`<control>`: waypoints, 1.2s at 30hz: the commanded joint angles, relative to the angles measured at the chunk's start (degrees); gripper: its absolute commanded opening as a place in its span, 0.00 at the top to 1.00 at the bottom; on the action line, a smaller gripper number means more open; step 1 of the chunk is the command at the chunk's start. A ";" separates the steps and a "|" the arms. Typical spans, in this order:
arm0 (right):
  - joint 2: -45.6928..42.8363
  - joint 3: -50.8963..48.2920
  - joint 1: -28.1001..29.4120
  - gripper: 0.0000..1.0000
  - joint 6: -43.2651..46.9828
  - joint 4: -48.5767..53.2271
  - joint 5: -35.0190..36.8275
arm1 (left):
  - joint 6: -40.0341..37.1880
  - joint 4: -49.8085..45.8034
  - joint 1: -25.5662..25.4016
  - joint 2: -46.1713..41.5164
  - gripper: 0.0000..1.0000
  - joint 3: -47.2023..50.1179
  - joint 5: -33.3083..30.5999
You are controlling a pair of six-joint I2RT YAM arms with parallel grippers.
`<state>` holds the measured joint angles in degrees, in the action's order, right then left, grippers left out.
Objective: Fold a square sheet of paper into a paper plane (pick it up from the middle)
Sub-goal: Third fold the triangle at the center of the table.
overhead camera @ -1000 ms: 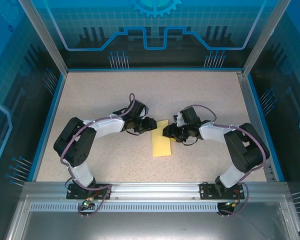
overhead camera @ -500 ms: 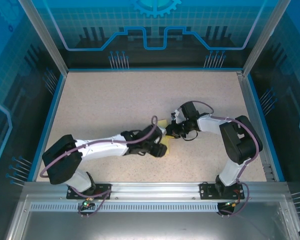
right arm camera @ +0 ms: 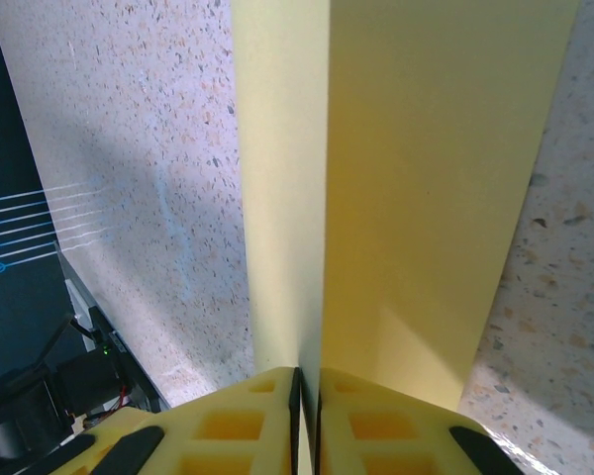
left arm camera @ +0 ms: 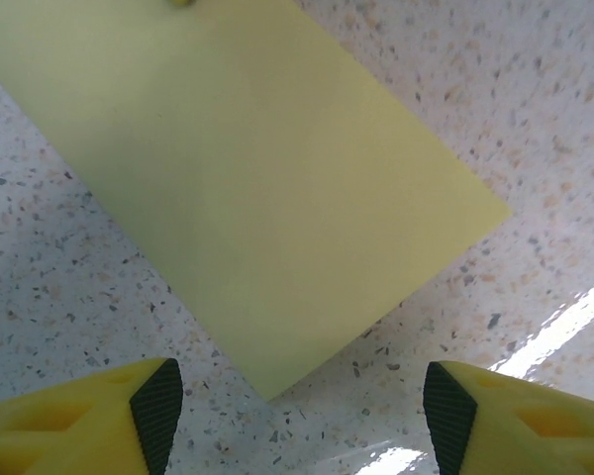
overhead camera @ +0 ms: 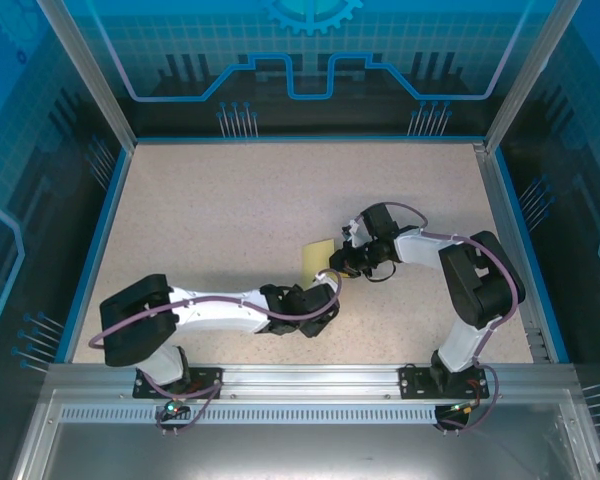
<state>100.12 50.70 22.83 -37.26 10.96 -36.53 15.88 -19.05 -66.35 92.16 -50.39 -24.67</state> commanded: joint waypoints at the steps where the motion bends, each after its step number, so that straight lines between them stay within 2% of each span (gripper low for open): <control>1: -0.31 0.37 -0.73 0.86 -0.45 1.56 -1.87 | -2.81 -0.22 -0.97 1.66 0.30 -1.70 -2.08; 12: -0.40 0.17 -0.74 0.86 -0.71 1.43 -1.61 | -6.03 0.06 -1.22 7.34 0.27 -7.14 -2.18; 19: 0.12 0.28 -0.68 0.85 -0.45 1.78 -1.39 | -5.34 -0.10 -1.32 8.88 0.28 -8.14 -5.07; 29: 0.95 0.94 -0.79 0.84 0.47 3.34 0.06 | -4.19 1.55 -1.22 5.59 0.44 -6.92 -6.32; 31: 1.12 1.23 -0.77 0.84 0.68 3.84 0.44 | -3.89 1.81 -1.33 5.10 0.45 -6.81 -5.94; 36: 1.34 1.69 -0.78 0.83 1.20 4.68 0.85 | -3.40 2.08 -1.22 4.61 0.61 -6.15 -5.75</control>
<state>100.73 51.00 22.83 -37.08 13.52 -35.99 11.79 -17.52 -67.24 98.50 -57.06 -29.34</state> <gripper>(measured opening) 0.167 0.403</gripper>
